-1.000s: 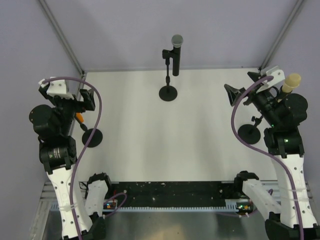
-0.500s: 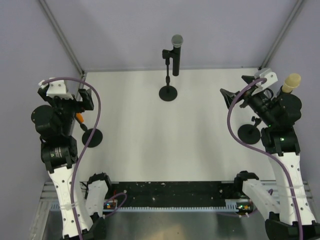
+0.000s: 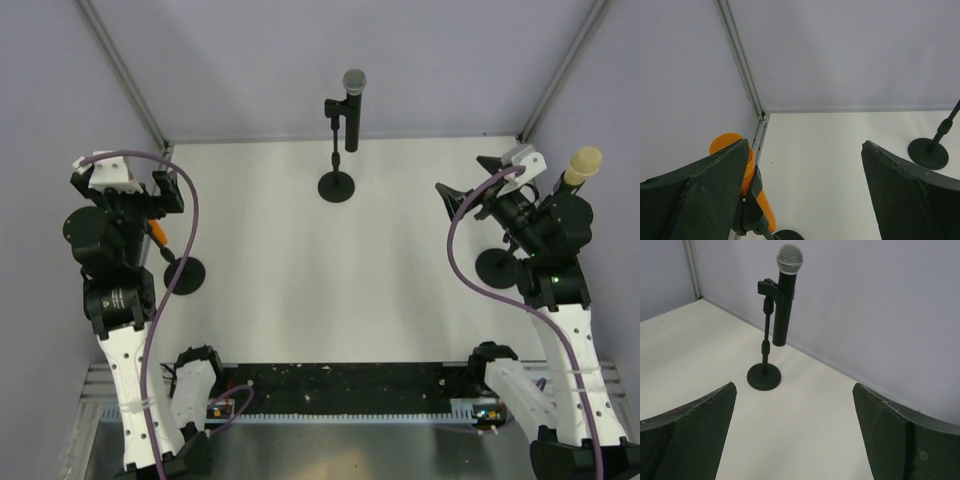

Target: Remove the microphone from the stand

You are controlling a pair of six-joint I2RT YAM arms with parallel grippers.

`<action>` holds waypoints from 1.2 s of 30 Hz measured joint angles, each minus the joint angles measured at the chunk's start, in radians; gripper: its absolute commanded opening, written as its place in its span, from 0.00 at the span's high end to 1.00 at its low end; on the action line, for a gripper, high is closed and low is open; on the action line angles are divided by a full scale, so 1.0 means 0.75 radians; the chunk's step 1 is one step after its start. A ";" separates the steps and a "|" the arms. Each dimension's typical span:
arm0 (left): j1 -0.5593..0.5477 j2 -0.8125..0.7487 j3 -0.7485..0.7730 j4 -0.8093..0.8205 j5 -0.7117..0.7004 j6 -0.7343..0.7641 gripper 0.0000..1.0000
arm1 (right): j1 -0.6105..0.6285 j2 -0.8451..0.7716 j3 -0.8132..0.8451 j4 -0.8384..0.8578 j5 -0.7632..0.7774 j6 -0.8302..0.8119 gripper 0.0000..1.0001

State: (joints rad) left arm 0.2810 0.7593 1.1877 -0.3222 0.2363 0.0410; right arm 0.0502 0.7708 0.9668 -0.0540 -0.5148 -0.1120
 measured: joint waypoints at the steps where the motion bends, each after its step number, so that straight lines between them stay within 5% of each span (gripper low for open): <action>1: -0.001 0.004 -0.007 0.006 -0.013 -0.002 0.01 | 0.000 0.000 -0.006 0.012 -0.004 0.001 0.01; 9: -0.001 -0.008 -0.091 0.005 -0.103 -0.011 0.01 | 0.000 -0.005 -0.058 0.085 -0.038 0.004 0.01; 17: -0.002 -0.066 -0.141 -0.116 0.116 0.058 0.01 | 0.002 -0.005 -0.068 0.099 -0.052 0.005 0.01; 36: -0.002 -0.310 -0.542 -0.181 -0.437 0.080 0.01 | 0.003 0.049 -0.087 0.126 -0.042 0.006 0.01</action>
State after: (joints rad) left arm 0.2798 0.5266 0.7815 -0.4580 -0.0917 0.1013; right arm 0.0521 0.8078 0.9016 0.0406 -0.5461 -0.1078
